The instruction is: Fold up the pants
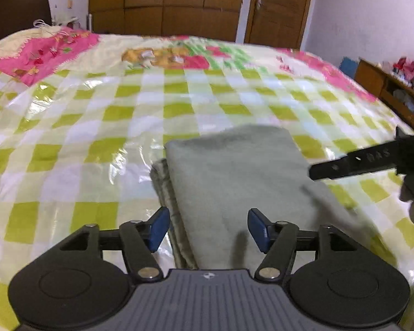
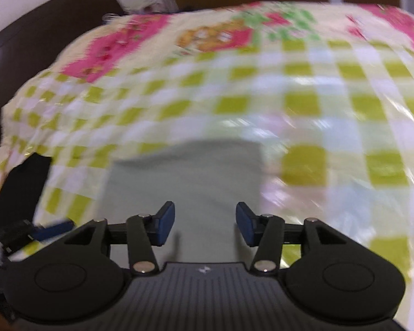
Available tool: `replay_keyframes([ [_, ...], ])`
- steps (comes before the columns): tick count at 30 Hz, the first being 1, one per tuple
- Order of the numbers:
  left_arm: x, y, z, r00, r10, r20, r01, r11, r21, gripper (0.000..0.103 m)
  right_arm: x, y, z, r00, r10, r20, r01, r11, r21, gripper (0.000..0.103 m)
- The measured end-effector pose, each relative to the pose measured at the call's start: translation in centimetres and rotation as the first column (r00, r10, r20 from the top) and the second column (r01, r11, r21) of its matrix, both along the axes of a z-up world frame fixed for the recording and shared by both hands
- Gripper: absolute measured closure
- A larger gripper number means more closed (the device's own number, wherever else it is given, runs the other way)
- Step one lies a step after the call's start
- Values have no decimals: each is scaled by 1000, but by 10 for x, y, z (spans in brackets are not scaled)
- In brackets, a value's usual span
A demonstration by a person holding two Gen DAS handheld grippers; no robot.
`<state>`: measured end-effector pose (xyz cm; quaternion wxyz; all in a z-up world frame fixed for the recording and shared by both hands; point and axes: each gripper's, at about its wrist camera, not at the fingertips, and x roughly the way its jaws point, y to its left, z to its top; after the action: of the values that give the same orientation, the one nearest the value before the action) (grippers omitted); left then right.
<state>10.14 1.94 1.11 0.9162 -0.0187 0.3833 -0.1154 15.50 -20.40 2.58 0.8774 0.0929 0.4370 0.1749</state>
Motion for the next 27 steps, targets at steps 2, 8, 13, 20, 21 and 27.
replay_keyframes([
  [2, 6, -1, -11, 999, -3, -51, 2, 1000, -18, 28, -2, -12, -14, 999, -28, -32, 29, 1000, 10, 53],
  [8, 15, -2, -31, 991, 7, -130, -15, 998, -62, 17, -1, -28, -52, 989, -18, -148, 42, 986, 161, 50],
  [13, 28, -11, -31, 994, -17, -111, 11, 999, -50, 19, 7, -27, -56, 991, 6, -136, 24, 975, 220, 62],
  [20, 60, -17, -30, 997, -37, -73, 33, 998, -50, 26, 24, -36, -52, 993, -34, -117, 63, 964, 258, 84],
  [21, 66, -18, -30, 997, -42, -68, 38, 998, -51, 26, 28, -37, -51, 992, -45, -114, 74, 964, 256, 84],
  [27, 75, -13, -23, 999, -32, -44, 30, 999, -40, 25, 43, -41, -45, 990, -97, -107, 116, 974, 195, 73],
])
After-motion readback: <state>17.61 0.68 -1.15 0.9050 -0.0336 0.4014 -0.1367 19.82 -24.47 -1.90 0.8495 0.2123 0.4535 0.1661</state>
